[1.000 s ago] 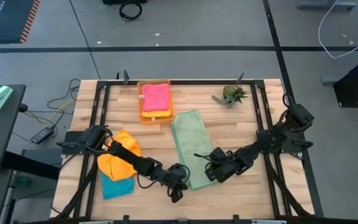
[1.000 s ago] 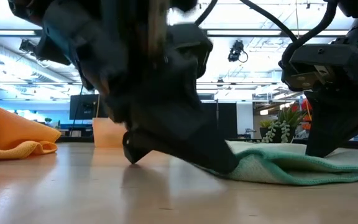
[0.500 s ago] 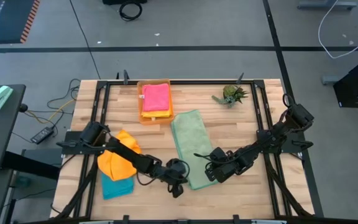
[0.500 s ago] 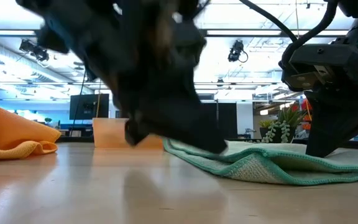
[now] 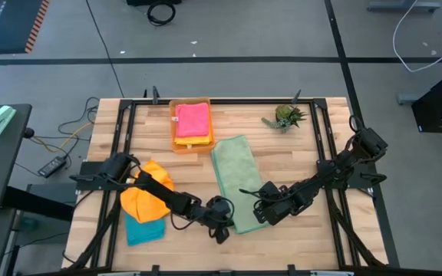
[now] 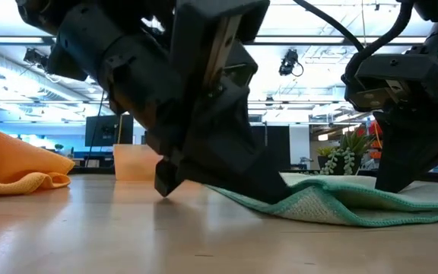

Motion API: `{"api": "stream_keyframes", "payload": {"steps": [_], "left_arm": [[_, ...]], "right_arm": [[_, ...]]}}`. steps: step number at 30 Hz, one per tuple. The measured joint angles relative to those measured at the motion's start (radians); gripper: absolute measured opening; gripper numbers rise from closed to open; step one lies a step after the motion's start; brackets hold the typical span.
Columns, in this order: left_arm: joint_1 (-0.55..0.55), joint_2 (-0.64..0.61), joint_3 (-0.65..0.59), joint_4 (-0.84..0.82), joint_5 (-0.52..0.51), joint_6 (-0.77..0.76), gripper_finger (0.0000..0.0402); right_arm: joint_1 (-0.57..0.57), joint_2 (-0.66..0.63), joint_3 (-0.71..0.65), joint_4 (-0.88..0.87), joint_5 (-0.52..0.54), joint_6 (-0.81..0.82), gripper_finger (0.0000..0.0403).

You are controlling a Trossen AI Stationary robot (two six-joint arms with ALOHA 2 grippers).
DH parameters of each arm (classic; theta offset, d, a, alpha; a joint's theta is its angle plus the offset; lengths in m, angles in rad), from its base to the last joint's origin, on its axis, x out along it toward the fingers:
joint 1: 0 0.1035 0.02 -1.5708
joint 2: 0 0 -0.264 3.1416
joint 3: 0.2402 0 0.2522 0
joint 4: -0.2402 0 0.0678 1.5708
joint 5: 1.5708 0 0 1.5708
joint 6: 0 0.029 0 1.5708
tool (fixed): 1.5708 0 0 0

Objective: Fold microfiber towels
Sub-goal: Fold the green microfiber cloth

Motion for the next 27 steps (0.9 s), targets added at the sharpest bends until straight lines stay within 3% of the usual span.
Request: {"api": "stream_keyframes", "payload": {"steps": [18, 27], "left_arm": [[-0.023, 0.090, 0.153, -0.062, 0.002, 0.001, 0.0005], [-0.029, 0.052, 0.152, -0.167, 0.193, -0.068, 0.0011]], "right_arm": [[0.000, 0.000, 0.001, -0.013, -0.001, 0.009, 0.0002], [0.000, 0.000, 0.001, -0.019, -0.002, 0.008, 0.0002]]}}
